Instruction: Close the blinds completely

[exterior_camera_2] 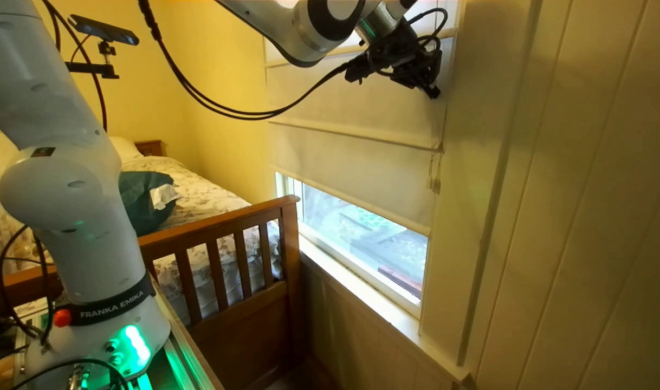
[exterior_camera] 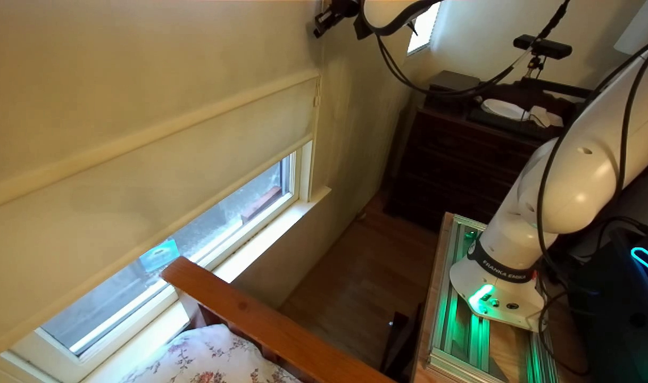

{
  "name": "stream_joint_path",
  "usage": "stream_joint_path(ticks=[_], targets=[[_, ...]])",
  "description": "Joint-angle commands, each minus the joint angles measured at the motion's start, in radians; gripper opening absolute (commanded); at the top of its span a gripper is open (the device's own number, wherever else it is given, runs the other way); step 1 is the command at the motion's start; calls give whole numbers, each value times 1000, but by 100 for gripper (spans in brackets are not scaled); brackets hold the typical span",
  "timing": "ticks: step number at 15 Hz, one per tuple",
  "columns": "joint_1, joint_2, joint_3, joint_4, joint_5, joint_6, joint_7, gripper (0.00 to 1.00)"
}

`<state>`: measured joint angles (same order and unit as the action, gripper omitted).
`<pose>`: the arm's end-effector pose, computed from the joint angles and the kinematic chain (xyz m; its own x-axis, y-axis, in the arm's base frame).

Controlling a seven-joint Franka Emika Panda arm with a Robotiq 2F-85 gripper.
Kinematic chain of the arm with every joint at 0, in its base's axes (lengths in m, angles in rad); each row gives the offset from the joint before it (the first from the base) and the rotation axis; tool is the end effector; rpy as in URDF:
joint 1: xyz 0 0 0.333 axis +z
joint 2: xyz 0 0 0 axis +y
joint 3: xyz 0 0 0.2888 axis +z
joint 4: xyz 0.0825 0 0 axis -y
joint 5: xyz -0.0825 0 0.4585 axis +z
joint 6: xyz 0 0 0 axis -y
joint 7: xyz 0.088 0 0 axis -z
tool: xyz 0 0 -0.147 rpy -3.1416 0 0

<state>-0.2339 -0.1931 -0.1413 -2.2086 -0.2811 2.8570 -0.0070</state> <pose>0.6016 -0.2264 0.4747 0.6983 -0.0005 0.7158 -0.2356 -0.9444 0.2292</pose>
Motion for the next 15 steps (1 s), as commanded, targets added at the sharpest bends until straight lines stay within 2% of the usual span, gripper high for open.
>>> stream_joint_path(ticks=[1,2,6,10,15], targets=[[-25,-50,36,-6,-54,-125,81,1],[-20,-73,47,-14,-52,-188,95,1],[102,-172,52,-41,141,-402,15,1],[208,-219,101,-46,284,-416,61,0],[338,-197,150,-14,473,-329,69,0]])
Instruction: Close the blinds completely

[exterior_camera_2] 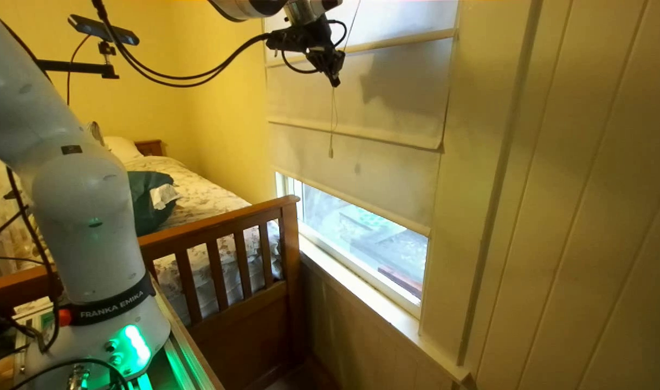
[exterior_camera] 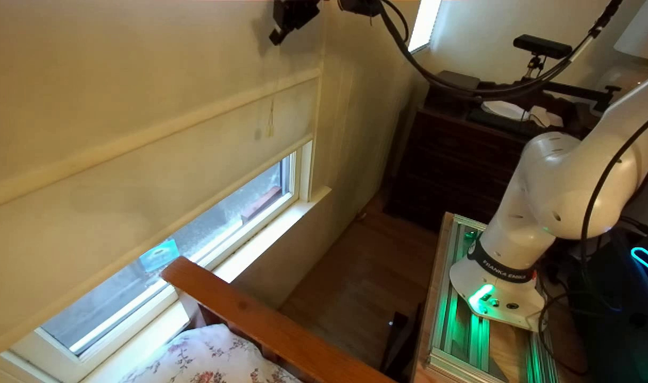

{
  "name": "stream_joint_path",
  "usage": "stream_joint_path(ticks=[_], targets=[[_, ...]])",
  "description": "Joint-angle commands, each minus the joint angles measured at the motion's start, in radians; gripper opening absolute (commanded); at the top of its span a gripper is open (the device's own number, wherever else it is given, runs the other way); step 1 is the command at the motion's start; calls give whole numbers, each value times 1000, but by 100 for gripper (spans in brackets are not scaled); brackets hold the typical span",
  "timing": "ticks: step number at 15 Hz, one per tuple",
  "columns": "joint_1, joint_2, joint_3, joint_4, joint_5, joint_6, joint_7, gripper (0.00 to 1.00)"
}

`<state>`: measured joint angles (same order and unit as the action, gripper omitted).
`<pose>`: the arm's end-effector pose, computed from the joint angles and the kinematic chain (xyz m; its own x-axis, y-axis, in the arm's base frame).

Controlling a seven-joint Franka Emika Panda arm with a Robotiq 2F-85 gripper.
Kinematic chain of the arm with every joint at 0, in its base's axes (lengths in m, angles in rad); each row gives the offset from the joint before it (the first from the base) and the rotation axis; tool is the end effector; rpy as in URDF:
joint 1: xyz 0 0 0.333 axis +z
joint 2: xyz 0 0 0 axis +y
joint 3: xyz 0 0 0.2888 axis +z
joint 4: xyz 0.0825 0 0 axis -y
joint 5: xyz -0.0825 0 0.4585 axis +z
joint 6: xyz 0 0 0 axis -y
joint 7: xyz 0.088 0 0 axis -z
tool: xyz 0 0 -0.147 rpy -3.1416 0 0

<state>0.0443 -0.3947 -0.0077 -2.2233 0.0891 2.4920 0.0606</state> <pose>0.5889 0.0230 0.5326 0.7887 -0.1036 0.6060 -0.0335 -0.9915 -0.1259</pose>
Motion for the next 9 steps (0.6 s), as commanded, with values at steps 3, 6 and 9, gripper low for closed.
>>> stream_joint_path(ticks=[3,6,9], targets=[[124,13,32,-2,185,77,-15,0],[159,23,41,-23,218,76,-26,0],[153,28,53,-64,185,52,-36,0]])
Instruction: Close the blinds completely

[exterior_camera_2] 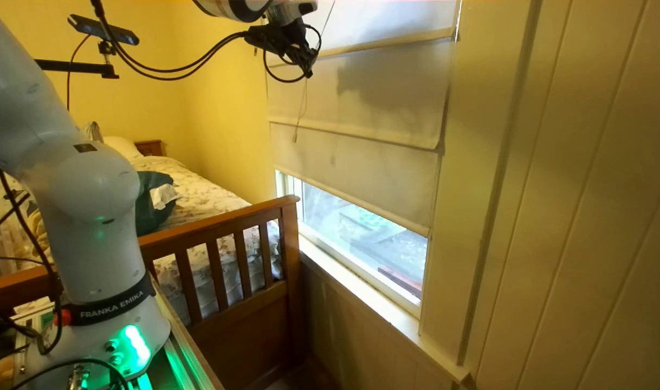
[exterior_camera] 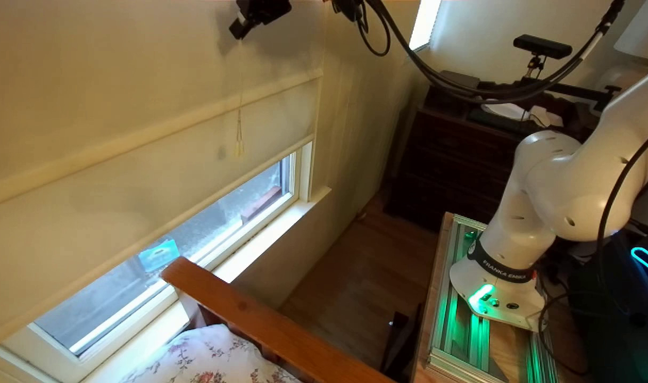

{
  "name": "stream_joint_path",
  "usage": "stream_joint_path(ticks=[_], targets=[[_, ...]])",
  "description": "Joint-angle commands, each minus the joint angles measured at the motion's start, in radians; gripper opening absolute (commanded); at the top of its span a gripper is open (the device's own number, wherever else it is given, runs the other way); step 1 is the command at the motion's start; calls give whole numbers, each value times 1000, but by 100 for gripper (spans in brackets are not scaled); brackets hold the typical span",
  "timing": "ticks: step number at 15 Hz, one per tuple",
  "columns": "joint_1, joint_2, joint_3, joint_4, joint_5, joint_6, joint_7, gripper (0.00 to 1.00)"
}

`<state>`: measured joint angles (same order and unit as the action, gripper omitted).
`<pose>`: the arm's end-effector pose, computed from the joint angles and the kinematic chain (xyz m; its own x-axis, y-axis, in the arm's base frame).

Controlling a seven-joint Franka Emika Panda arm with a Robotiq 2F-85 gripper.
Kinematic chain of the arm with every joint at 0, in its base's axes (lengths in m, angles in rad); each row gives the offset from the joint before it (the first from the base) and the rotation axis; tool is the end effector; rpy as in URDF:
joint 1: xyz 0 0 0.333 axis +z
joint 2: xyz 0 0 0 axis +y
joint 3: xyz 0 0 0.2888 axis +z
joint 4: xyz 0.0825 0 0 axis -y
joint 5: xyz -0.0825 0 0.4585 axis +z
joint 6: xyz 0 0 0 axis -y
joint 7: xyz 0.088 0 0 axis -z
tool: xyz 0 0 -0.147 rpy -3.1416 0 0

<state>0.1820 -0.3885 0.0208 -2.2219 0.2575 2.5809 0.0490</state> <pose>0.5831 0.1216 0.5442 0.7590 -0.1082 0.6420 0.0918 -0.9585 -0.2701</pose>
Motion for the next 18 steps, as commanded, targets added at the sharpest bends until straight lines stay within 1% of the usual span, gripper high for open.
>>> stream_joint_path(ticks=[1,5,9,13,18], targets=[[17,27,24,-67,19,-50,-31,0],[30,38,17,-40,51,-14,-53,0],[51,-1,-1,9,119,0,-60,0],[15,-8,9,61,79,24,-29,0],[-47,-12,-9,133,58,62,-9,0]])
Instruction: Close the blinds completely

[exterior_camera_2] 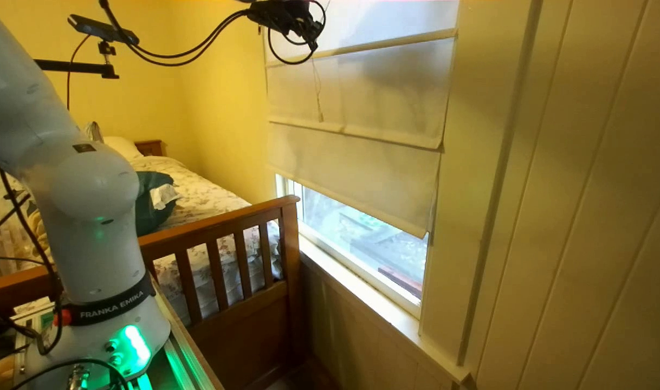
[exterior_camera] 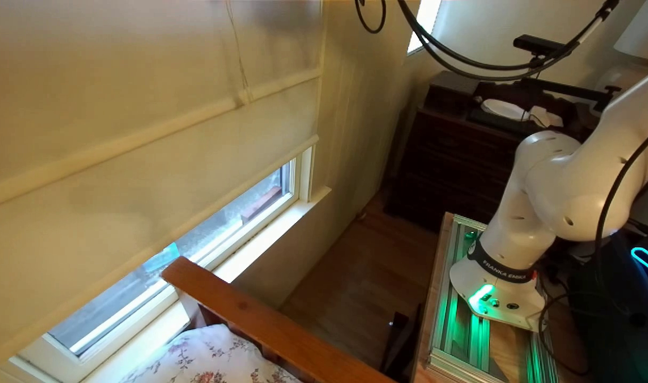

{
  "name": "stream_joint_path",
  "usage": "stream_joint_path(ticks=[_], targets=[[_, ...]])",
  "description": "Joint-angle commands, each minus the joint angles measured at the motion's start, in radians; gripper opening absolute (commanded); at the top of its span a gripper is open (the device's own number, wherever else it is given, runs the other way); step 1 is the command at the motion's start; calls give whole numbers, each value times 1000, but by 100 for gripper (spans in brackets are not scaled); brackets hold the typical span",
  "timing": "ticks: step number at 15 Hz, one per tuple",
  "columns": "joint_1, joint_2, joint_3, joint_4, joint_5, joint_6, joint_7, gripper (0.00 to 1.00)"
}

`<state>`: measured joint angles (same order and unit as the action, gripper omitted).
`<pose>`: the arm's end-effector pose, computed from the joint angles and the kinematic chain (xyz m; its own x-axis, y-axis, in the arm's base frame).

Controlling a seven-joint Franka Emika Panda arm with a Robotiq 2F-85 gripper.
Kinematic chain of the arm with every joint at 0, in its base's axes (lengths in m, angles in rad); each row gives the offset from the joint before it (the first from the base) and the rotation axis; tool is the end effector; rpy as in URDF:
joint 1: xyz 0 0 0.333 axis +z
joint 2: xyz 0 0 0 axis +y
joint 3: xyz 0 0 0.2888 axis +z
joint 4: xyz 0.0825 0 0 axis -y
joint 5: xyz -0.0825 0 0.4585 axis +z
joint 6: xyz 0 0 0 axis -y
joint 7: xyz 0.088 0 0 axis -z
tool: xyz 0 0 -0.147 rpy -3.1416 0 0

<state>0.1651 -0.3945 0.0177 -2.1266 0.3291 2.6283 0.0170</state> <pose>0.5908 0.1089 0.6158 0.6588 -0.1766 0.7313 0.1089 -0.9394 -0.3250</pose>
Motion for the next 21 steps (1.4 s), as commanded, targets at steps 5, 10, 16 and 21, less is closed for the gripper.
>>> stream_joint_path(ticks=[5,10,16,21], targets=[[-74,1,-22,120,-22,59,36,0],[-122,9,-27,196,-42,87,71,0],[-257,9,4,271,-172,79,209,0],[-412,8,63,320,-372,25,383,22]])
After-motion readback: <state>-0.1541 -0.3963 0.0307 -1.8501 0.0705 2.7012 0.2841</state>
